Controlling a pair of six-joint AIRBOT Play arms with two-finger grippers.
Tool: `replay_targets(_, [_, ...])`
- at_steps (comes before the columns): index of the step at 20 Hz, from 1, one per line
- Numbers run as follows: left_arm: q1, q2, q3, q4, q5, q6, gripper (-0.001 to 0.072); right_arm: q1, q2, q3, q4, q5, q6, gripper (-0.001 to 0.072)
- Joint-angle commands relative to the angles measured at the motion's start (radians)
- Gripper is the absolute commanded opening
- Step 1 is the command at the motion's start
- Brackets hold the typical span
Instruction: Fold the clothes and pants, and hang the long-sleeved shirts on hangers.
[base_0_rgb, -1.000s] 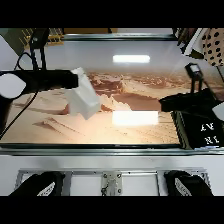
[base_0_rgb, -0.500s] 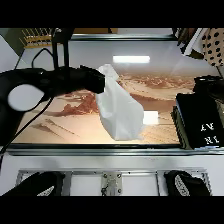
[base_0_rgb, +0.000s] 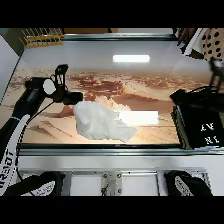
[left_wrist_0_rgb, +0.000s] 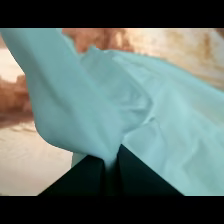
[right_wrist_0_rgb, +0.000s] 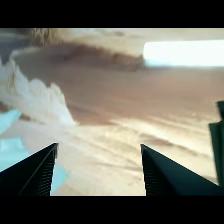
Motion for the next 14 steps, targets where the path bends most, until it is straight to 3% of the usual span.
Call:
replay_targets(1, [0.071,-0.023,-0.118,-0.002,0.013,-0.001,0.0010,0.148,-0.163,-0.115,0.035,0.032,-0.026,0.0559])
replay_targets(7, [0.086,-0.021,-0.122,-0.002,0.017,-0.001,0.0010,0.432,-0.470,-0.160,0.059,-0.095,-0.025,0.0560])
replay_targets(14, [0.086,-0.021,-0.122,-0.002,0.042,0.000,0.0010,0.532,-0.521,-0.160,0.141,-0.201,-0.028,0.0558])
